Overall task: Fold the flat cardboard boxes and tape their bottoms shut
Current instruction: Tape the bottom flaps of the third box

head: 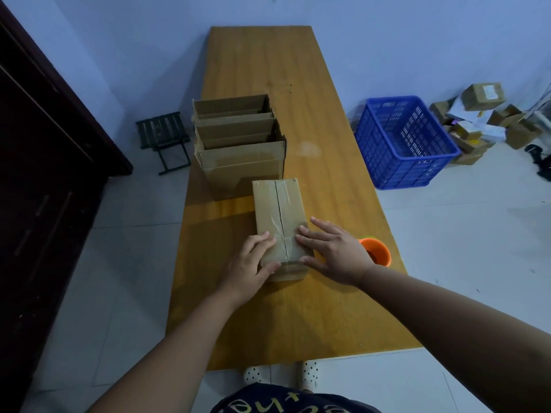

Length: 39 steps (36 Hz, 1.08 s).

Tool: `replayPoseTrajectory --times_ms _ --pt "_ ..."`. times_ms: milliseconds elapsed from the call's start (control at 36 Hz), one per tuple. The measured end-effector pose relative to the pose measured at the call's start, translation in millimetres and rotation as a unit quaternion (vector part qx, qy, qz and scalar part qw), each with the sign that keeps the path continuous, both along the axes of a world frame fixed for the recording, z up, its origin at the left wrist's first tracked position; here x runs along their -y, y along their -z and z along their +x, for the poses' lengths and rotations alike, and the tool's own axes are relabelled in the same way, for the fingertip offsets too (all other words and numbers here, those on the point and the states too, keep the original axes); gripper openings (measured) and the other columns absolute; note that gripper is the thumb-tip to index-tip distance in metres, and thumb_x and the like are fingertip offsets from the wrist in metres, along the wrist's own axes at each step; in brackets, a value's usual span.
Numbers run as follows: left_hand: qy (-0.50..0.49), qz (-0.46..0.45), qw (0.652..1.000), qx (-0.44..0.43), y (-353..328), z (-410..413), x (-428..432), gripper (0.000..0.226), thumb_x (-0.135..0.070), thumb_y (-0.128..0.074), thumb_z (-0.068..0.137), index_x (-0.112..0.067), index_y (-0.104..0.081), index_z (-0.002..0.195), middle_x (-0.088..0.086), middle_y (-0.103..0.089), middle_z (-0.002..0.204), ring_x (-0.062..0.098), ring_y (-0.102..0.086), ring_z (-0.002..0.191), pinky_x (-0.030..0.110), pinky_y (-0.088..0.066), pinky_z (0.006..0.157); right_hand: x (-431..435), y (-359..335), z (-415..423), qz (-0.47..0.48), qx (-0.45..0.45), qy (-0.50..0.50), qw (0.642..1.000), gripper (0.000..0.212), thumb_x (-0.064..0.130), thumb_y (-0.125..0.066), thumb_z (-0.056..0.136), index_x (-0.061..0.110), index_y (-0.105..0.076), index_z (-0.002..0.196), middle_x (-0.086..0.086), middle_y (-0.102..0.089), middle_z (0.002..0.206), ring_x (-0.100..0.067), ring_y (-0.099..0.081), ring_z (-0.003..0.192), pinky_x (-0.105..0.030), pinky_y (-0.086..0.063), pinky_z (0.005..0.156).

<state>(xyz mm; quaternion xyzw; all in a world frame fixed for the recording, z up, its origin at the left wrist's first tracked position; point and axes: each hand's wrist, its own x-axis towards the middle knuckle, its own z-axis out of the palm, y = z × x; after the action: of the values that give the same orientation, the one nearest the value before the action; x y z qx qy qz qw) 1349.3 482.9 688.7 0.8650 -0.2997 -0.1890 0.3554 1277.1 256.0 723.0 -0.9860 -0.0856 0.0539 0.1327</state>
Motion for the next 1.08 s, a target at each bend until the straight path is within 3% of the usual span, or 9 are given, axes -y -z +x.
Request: replayPoseTrajectory --times_ms 83,222,306,389,556,667,806,917,1083 --pt "0.025 0.037 0.999 0.019 3.1 1.1 -3.0 0.058 -0.044 -0.053 0.094 -0.039 -0.029 0.146 -0.018 -0.020 0.150 0.013 -0.028 0.137 0.039 -0.040 0.104 -1.1 -2.5 -0.6 -0.016 -0.012 0.004 1.000 0.073 0.066 -0.021 0.087 0.028 -0.037 0.147 0.008 -0.032 0.155 -0.016 -0.013 0.148 -0.030 -0.006 0.116" --pt "0.043 0.062 0.996 0.057 6.1 2.1 -6.1 0.059 -0.036 -0.053 0.095 -0.045 -0.024 0.146 -0.017 -0.018 0.153 0.017 -0.029 0.138 0.038 -0.039 0.104 0.3 -4.8 1.2 -0.035 -0.014 -0.014 0.999 0.065 0.058 -0.033 0.091 0.027 -0.035 0.148 0.008 -0.032 0.155 -0.018 -0.019 0.147 -0.039 -0.019 0.120" --pt "0.038 0.065 0.994 0.076 5.7 -0.2 -4.7 0.059 -0.033 -0.052 0.096 -0.047 -0.022 0.144 -0.016 -0.019 0.153 0.018 -0.031 0.138 0.037 -0.038 0.106 3.9 -0.6 0.8 -0.050 -0.019 -0.030 0.998 0.064 0.053 -0.047 0.094 0.027 -0.030 0.150 0.008 -0.028 0.157 -0.018 -0.018 0.147 -0.035 -0.016 0.118" --pt "0.034 0.069 0.993 0.088 2.4 -2.7 -3.5 0.058 -0.029 -0.052 0.096 -0.043 -0.025 0.145 -0.013 -0.021 0.154 0.020 -0.033 0.137 0.036 -0.038 0.106 7.7 5.0 -0.9 -0.053 0.019 -0.050 0.997 0.063 0.046 -0.057 0.092 0.023 -0.037 0.147 0.002 -0.038 0.152 -0.022 -0.031 0.143 -0.039 -0.026 0.115" --pt "0.037 0.083 0.991 0.101 -0.3 -3.9 -1.7 0.056 -0.028 -0.051 0.097 -0.040 -0.027 0.147 -0.013 -0.020 0.155 0.022 -0.037 0.135 0.036 -0.041 0.104 6.5 16.9 -3.6 -0.044 0.082 -0.045 0.995 0.061 0.041 -0.066 0.087 0.018 -0.049 0.141 -0.002 -0.052 0.142 -0.024 -0.048 0.132 -0.039 -0.039 0.105" --pt "0.045 0.091 0.988 0.113 -4.4 0.2 -1.8 0.057 -0.034 -0.055 0.094 -0.039 -0.031 0.146 -0.012 -0.024 0.152 0.020 -0.039 0.134 0.036 -0.044 0.102 5.4 19.6 -5.3 -0.038 0.065 -0.029 0.997 0.061 0.046 -0.059 0.090 0.021 -0.044 0.144 0.000 -0.046 0.147 -0.022 -0.042 0.137 -0.039 -0.036 0.109" --pt "0.024 0.122 0.986 0.113 -11.7 0.5 11.2 0.063 -0.058 -0.059 0.083 -0.033 -0.040 0.138 -0.007 -0.028 0.142 0.017 -0.041 0.126 0.031 -0.044 0.092 -5.9 17.6 -8.7 -0.064 0.112 0.002 0.992 0.069 0.064 -0.044 0.083 0.019 -0.059 0.133 -0.002 -0.058 0.136 -0.025 -0.056 0.125 -0.042 -0.049 0.099" --pt "-0.018 0.082 0.987 0.134 -6.2 -8.4 22.1 0.048 -0.044 -0.068 0.083 -0.020 -0.055 0.122 0.004 -0.041 0.130 0.022 -0.052 0.113 0.030 -0.052 0.079 -25.4 25.8 -9.3 -0.044 0.155 0.066 0.985 0.064 0.062 -0.048 0.085 0.013 -0.068 0.120 -0.007 -0.065 0.127 -0.026 -0.063 0.114 -0.040 -0.052 0.092" --pt "0.016 0.058 0.980 0.189 -2.3 -8.0 22.6 0.053 -0.031 -0.083 0.067 -0.020 -0.049 0.106 0.014 -0.060 0.110 0.033 -0.069 0.084 0.034 -0.057 0.056 -19.8 33.8 -7.1 -0.065 0.198 0.045 0.977 0.066 0.046 -0.085 0.066 0.011 -0.069 0.119 -0.009 -0.066 0.123 -0.024 -0.068 0.102 -0.036 -0.057 0.081"
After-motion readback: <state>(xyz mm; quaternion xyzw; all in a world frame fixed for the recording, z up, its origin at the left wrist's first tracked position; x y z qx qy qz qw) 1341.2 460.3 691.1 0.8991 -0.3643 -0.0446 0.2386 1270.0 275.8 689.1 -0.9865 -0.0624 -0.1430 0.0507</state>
